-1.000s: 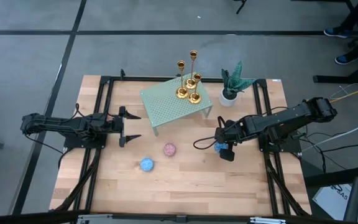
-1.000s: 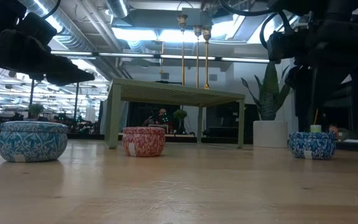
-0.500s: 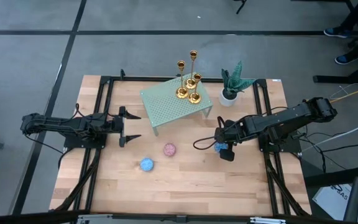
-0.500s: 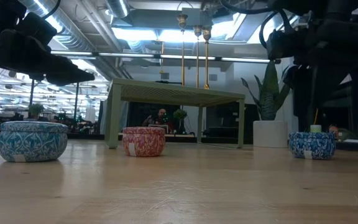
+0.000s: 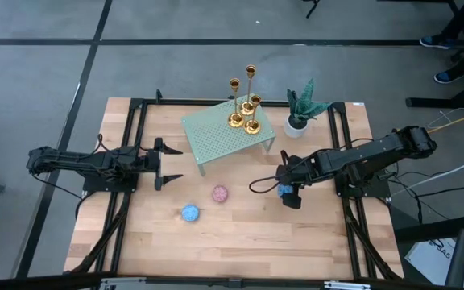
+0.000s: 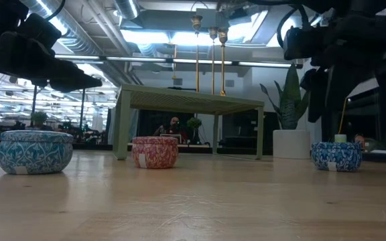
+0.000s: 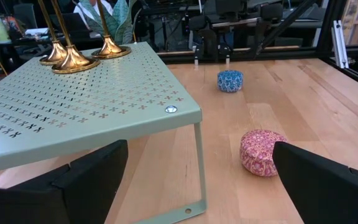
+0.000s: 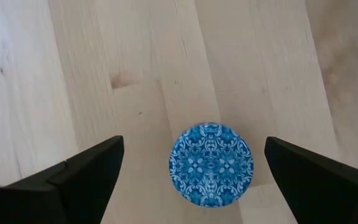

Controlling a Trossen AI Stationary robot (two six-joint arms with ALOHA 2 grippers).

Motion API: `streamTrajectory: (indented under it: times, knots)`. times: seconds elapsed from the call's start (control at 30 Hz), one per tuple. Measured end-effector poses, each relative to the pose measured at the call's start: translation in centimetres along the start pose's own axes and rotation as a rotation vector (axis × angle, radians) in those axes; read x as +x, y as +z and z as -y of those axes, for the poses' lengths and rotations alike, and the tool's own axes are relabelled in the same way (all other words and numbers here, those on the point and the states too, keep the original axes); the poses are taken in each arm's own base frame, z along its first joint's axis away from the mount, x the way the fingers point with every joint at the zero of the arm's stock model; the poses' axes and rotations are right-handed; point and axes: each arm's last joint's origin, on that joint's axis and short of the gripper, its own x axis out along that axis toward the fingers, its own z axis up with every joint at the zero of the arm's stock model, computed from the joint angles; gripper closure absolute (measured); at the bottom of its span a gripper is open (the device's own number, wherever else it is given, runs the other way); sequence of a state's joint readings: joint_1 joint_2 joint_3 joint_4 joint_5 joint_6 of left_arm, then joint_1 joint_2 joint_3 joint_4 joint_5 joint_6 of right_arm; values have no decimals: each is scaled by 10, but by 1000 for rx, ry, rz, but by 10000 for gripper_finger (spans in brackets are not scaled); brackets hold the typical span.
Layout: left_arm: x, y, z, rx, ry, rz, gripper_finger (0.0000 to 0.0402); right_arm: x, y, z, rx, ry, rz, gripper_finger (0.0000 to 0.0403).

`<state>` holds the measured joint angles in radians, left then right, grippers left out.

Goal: Pick & Place candle stick holders
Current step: Put the blue scented candle on the shelf

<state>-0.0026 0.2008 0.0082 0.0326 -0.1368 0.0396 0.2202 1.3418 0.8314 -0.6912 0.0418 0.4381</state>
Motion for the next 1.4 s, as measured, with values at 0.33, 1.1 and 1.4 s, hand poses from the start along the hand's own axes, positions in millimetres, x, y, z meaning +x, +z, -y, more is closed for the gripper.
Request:
streamTrajectory:
  times: [0.33, 1.1, 1.4]
  knots:
    - [0, 0, 0, 0, 0, 0, 2, 0, -3, 3, 0, -70, -18, 11]
    - [0, 0, 0, 0, 0, 0, 1, 35, -30, 13, 49, -15, -7, 11]
    - [0, 0, 0, 0, 0, 0, 1, 35, -25, 10, 38, 12, 46, 11]
